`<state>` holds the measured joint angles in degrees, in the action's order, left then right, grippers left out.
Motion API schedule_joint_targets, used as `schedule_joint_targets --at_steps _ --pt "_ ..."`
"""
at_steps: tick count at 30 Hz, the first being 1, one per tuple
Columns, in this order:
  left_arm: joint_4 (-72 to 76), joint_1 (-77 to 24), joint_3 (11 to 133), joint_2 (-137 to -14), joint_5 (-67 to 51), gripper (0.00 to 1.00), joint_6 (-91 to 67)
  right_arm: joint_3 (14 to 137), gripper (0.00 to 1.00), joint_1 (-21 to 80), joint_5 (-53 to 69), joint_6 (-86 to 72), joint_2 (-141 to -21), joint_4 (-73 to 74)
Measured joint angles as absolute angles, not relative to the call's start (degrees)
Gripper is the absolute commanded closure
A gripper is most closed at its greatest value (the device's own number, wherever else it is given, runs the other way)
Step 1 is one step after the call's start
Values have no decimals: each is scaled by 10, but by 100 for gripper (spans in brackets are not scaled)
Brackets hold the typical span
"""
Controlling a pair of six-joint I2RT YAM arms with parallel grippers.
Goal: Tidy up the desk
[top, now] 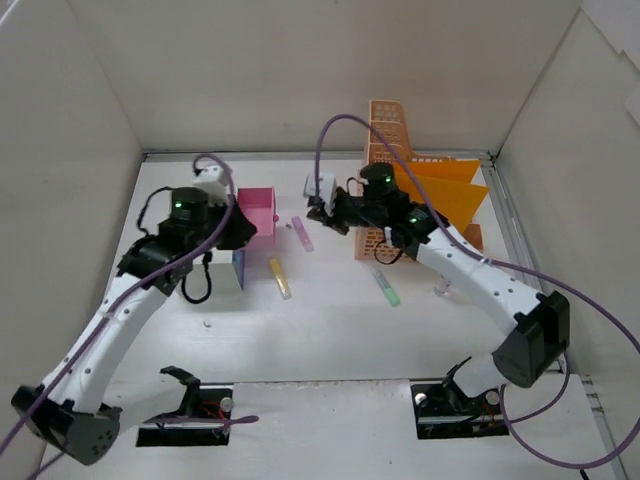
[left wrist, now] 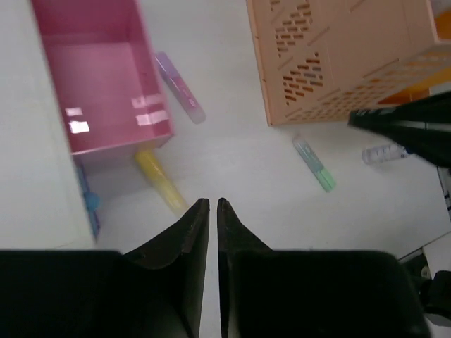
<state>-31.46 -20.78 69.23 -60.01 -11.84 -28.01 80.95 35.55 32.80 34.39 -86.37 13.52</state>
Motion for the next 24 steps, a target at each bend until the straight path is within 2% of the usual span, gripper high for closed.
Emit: schedule_joint_targets --at_steps 2,3,4,5,6,9,11,12,13,14,16,21,24 --pt "-315 -284 701 -638 -68 83 -297 795 57 321 316 298 -821 150" --pt "-314 -316 702 -657 -45 73 -307 785 35 301 309 280 -801 155" --pt "-316 -349 701 -676 -21 67 -320 771 12 283 303 270 -781 162" --pt "-316 -373 699 -692 -2 58 -332 757 3 265 298 260 -762 168" --pt "-316 -395 695 -708 20 39 -347 736 2 246 293 254 -738 173" --pt "-317 -450 674 -750 84 35 -404 670 2 209 287 242 -657 209" --pt "-327 -472 664 -778 120 39 -442 641 15 191 289 237 -610 229" --pt "-333 -479 662 -797 138 42 -464 630 27 182 292 237 -592 236" --pt "-341 -484 662 -816 154 45 -484 621 56 174 295 237 -574 242" --pt "-345 -487 662 -834 167 51 -499 614 68 170 298 238 -561 246" --pt "-349 -488 661 -873 190 54 -528 601 85 164 305 230 -541 253" --pt "-351 -491 661 -940 238 58 -561 585 81 160 313 219 -537 265" --pt "-346 -491 661 -964 264 52 -567 580 81 160 314 214 -540 268"
